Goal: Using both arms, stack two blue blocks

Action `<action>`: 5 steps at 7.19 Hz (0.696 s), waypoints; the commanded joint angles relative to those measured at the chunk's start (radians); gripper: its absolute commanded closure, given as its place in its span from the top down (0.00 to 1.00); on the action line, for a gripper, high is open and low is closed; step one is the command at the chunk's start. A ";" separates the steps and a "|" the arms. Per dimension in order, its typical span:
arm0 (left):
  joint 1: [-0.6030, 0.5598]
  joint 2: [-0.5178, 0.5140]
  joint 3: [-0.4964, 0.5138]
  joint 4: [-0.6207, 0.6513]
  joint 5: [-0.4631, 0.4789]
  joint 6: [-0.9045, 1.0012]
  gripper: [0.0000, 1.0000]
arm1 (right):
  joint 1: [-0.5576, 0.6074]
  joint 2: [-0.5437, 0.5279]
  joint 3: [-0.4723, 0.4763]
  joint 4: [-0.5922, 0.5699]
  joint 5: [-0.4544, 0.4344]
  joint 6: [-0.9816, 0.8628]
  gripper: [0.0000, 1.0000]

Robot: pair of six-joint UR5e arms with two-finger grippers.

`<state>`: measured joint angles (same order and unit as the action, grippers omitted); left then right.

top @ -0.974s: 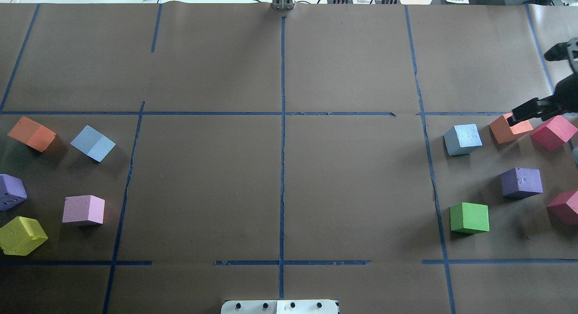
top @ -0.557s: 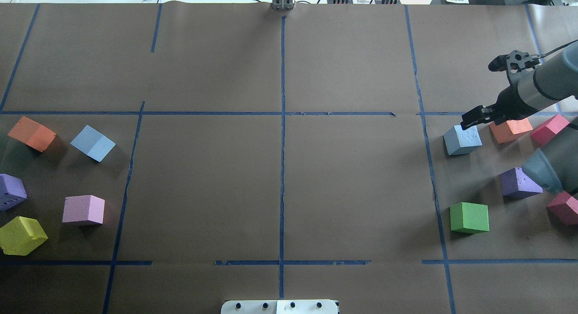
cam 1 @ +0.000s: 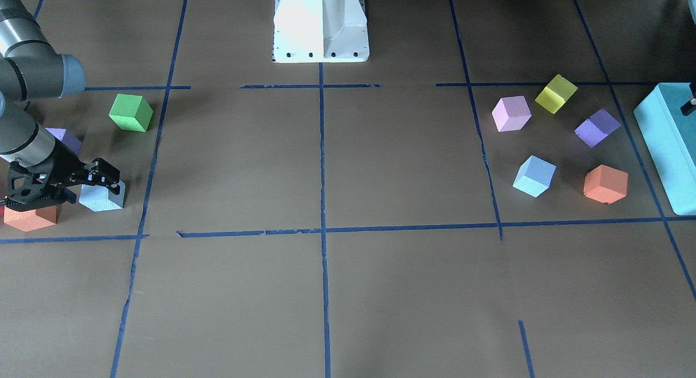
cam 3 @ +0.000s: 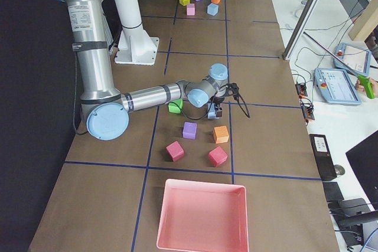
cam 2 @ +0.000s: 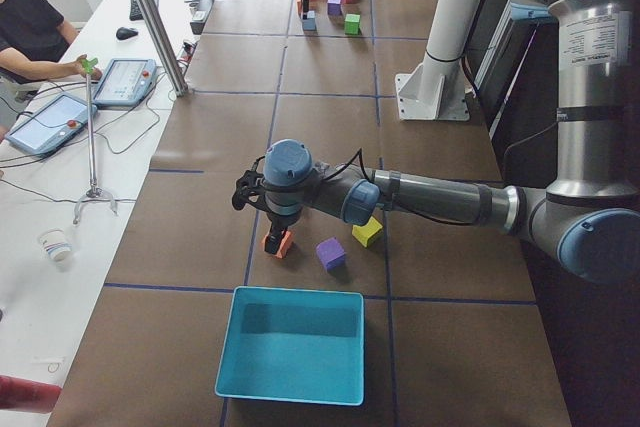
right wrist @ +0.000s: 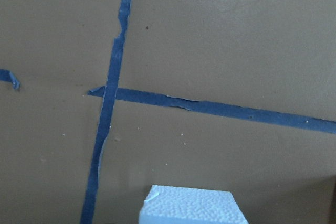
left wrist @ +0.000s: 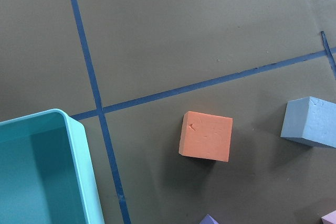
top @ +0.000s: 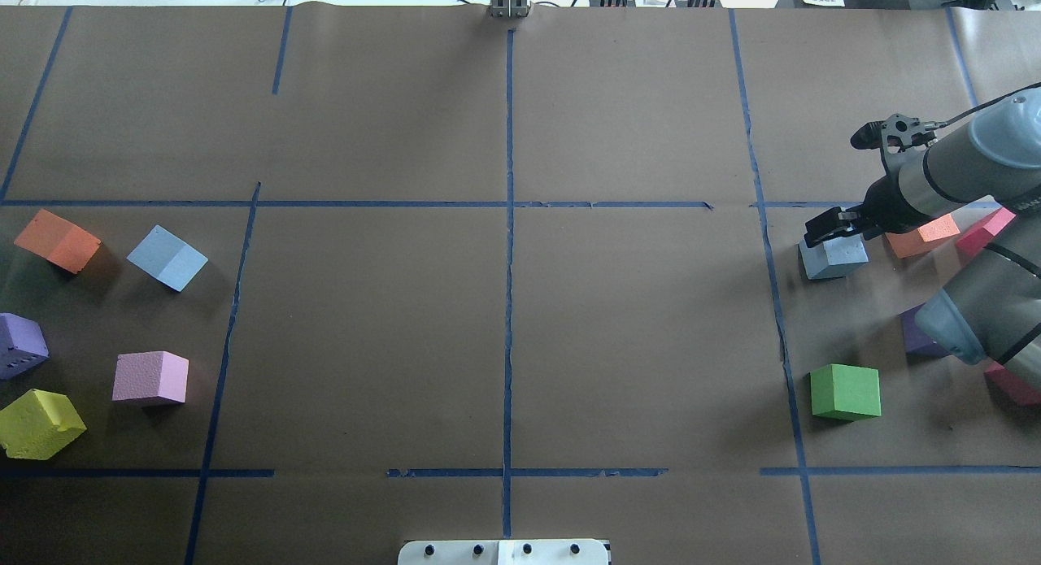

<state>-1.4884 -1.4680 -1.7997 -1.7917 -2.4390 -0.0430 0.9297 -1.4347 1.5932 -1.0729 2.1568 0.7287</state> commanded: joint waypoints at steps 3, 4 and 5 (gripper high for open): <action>0.000 0.000 -0.009 0.000 0.000 0.000 1.00 | -0.028 -0.001 -0.016 0.001 -0.009 0.026 0.00; 0.000 0.000 -0.007 -0.002 0.000 0.003 1.00 | -0.031 0.028 0.014 -0.027 0.000 0.037 0.00; 0.000 0.000 -0.007 -0.002 0.000 0.005 1.00 | -0.032 0.171 0.030 -0.141 0.015 0.113 0.00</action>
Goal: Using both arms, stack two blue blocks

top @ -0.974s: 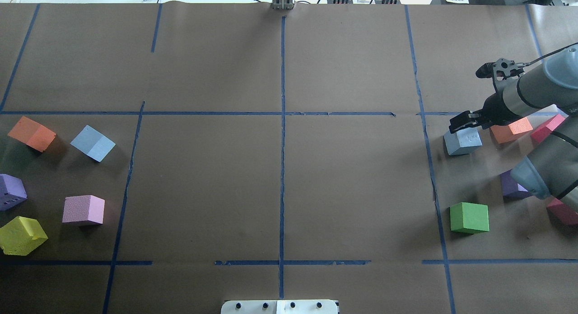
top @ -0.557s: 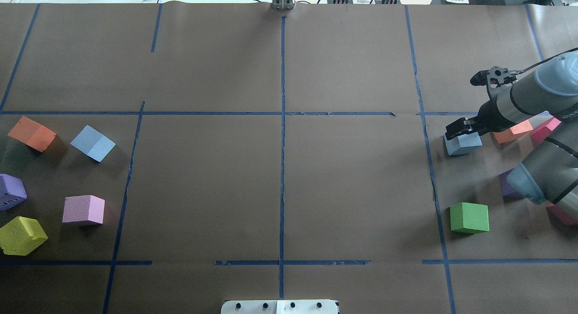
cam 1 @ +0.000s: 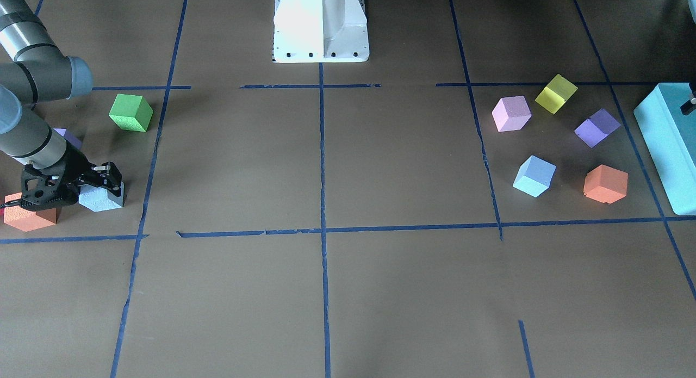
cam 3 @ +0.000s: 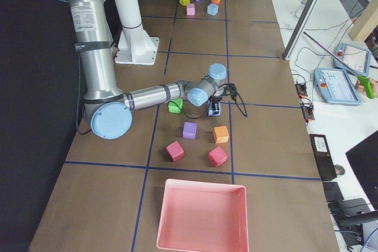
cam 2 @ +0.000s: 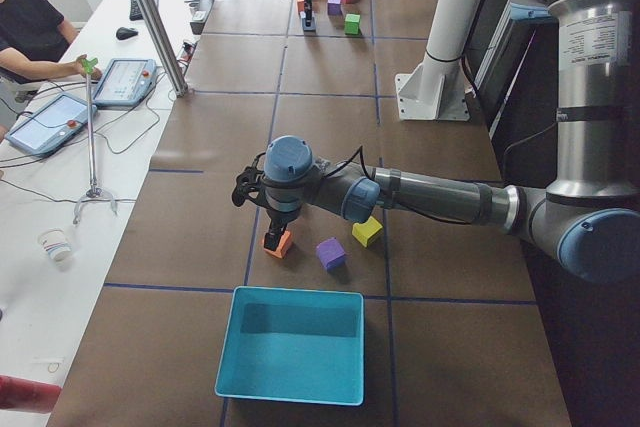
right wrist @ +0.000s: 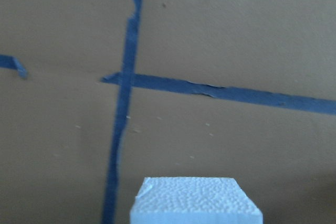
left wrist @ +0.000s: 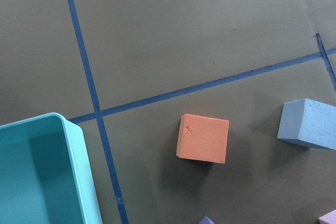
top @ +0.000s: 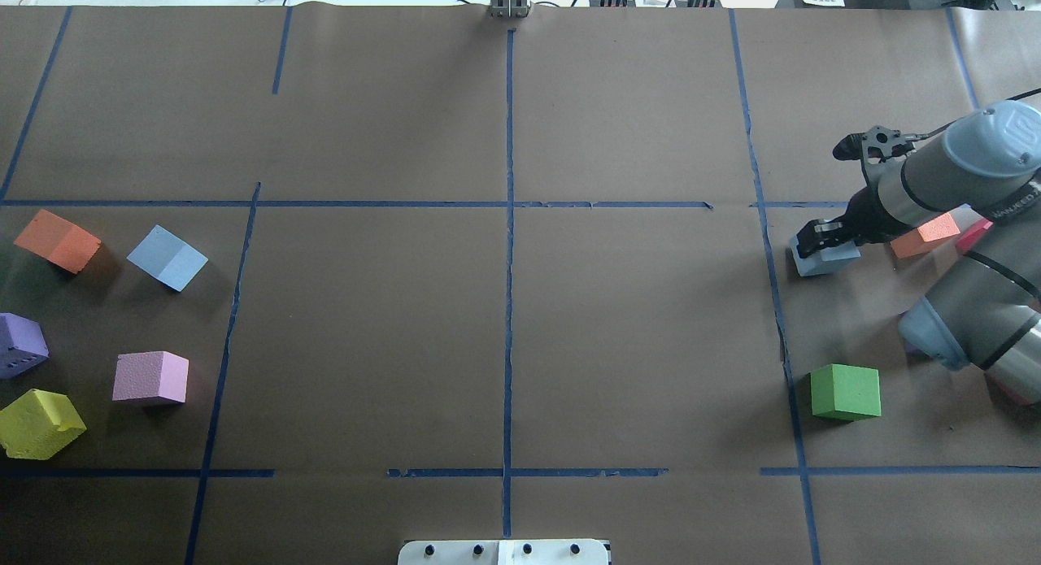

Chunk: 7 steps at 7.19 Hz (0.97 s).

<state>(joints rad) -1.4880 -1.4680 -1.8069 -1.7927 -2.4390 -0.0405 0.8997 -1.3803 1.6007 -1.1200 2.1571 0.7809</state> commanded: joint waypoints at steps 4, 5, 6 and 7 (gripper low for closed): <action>0.000 0.002 0.001 -0.005 0.002 0.002 1.00 | -0.260 0.554 -0.161 -0.179 -0.190 0.432 0.00; 0.000 0.002 0.000 -0.005 0.000 -0.001 1.00 | -0.278 0.637 -0.248 -0.201 -0.190 0.451 0.00; 0.000 0.002 0.000 -0.005 0.000 -0.001 1.00 | -0.289 0.655 -0.264 -0.227 -0.194 0.449 0.00; 0.000 0.002 0.001 -0.004 -0.021 -0.001 1.00 | -0.298 0.667 -0.275 -0.230 -0.200 0.449 0.00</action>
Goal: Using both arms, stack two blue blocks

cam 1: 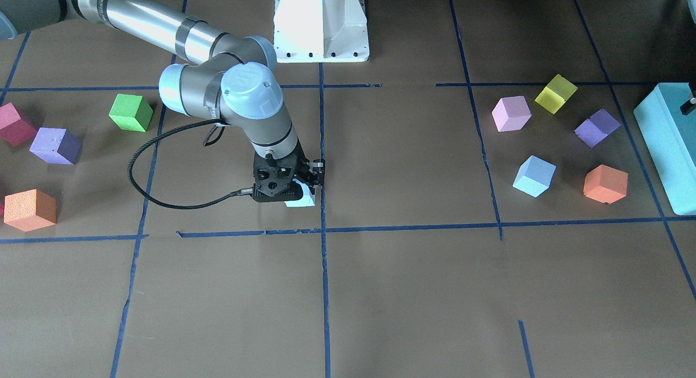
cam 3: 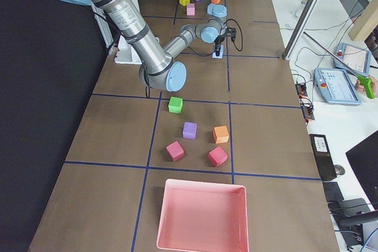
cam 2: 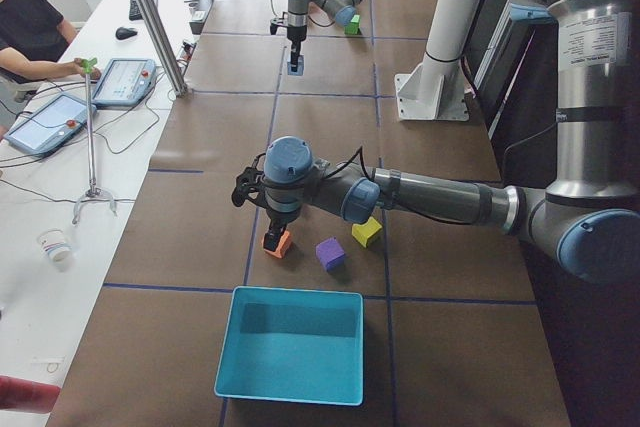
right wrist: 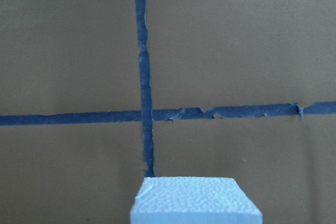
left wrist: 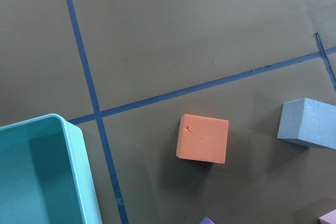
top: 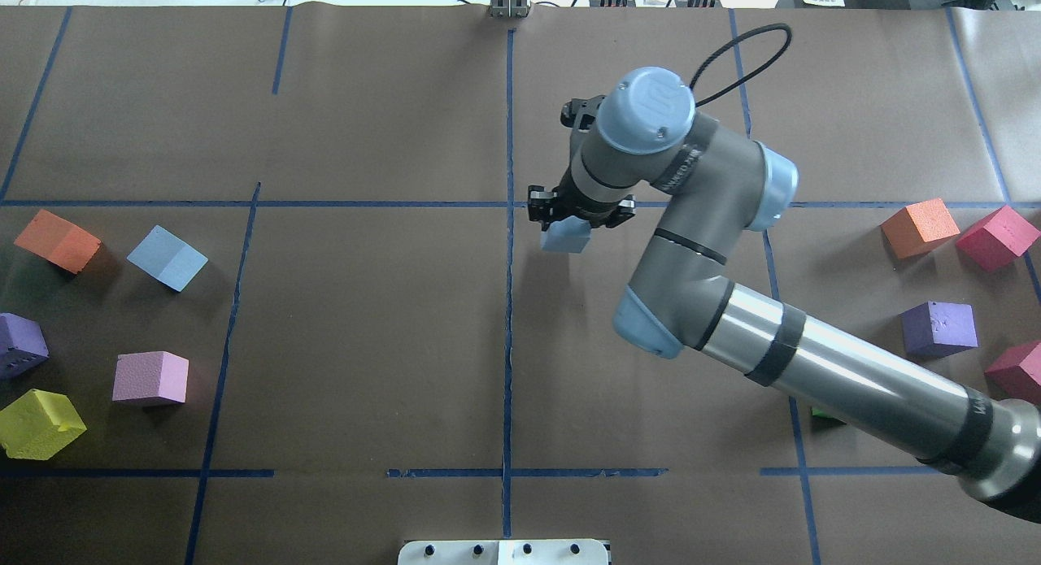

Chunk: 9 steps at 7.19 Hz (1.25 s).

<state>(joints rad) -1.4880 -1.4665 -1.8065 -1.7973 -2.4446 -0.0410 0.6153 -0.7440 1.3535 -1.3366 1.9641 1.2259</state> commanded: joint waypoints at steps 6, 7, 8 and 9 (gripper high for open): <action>0.000 0.002 -0.001 0.000 -0.034 -0.002 1.00 | -0.075 0.092 -0.106 -0.078 -0.073 0.004 0.45; 0.000 0.002 -0.001 0.001 -0.034 -0.002 1.00 | -0.083 0.095 -0.102 -0.090 -0.097 0.006 0.99; 0.002 0.002 0.001 0.004 -0.033 -0.003 1.00 | -0.083 0.092 -0.096 -0.092 -0.097 0.003 1.00; 0.008 0.002 -0.001 0.004 -0.033 -0.003 1.00 | -0.083 0.089 -0.071 -0.093 -0.094 0.003 1.00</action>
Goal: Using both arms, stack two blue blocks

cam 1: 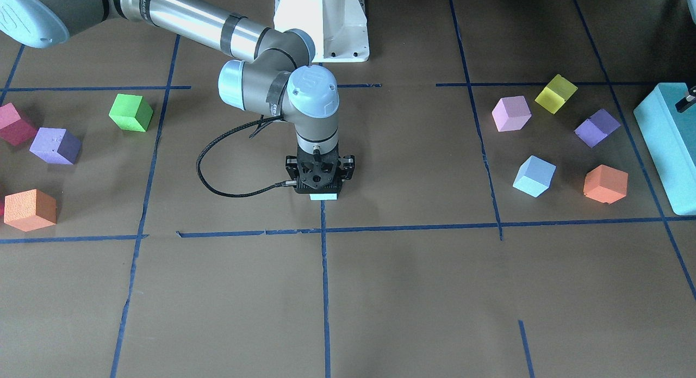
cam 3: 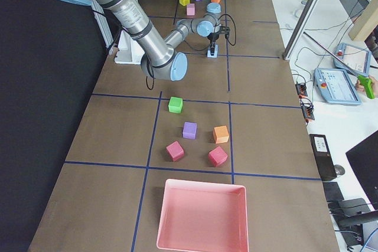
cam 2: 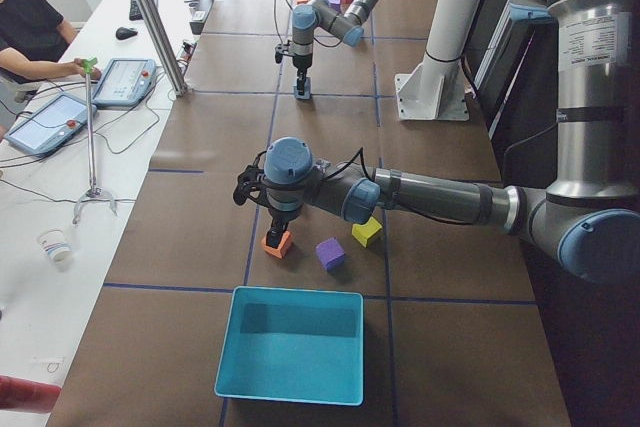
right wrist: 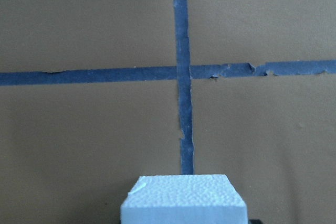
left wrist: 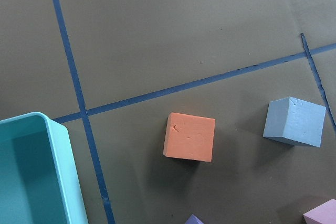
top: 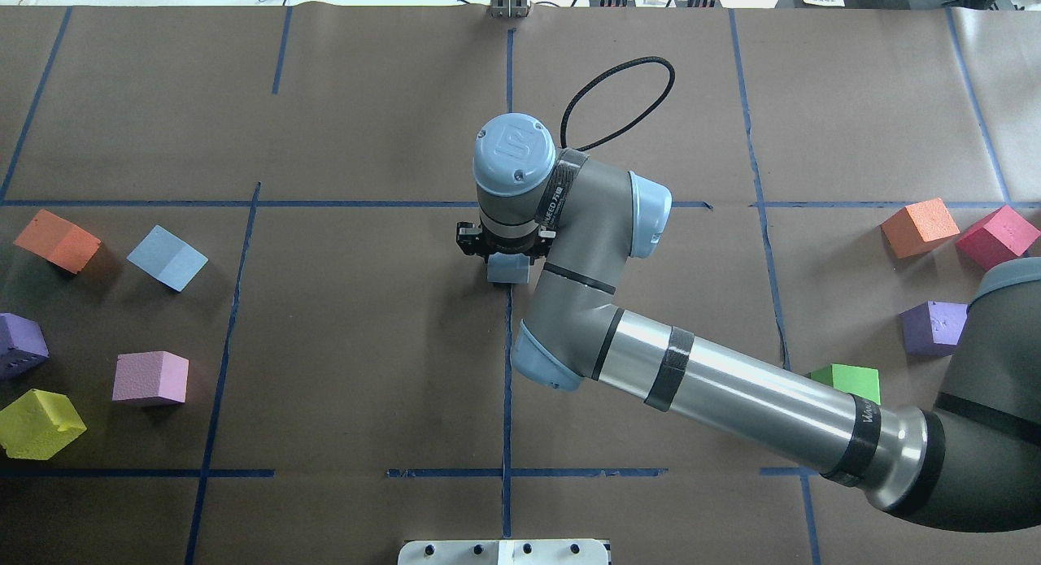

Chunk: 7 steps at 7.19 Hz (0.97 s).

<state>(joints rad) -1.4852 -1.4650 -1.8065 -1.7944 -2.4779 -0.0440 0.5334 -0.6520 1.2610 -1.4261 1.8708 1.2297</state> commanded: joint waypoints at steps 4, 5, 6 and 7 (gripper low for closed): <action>0.268 -0.109 0.003 0.003 0.037 -0.091 1.00 | 0.147 -0.194 0.468 -0.195 0.059 -0.022 1.00; 0.348 -0.129 0.003 -0.003 0.118 -0.135 1.00 | 0.239 -0.298 0.562 -0.191 0.167 -0.027 1.00; 0.415 -0.153 0.007 -0.058 0.225 -0.140 1.00 | 0.320 -0.402 0.643 -0.192 0.239 -0.095 1.00; 0.460 -0.161 0.036 -0.121 0.267 -0.139 1.00 | 0.376 -0.488 0.678 -0.189 0.272 -0.213 1.00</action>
<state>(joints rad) -1.0921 -1.6085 -1.7933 -1.8511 -2.2851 -0.1760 0.8287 -1.0274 1.8699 -1.6160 2.0818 1.1268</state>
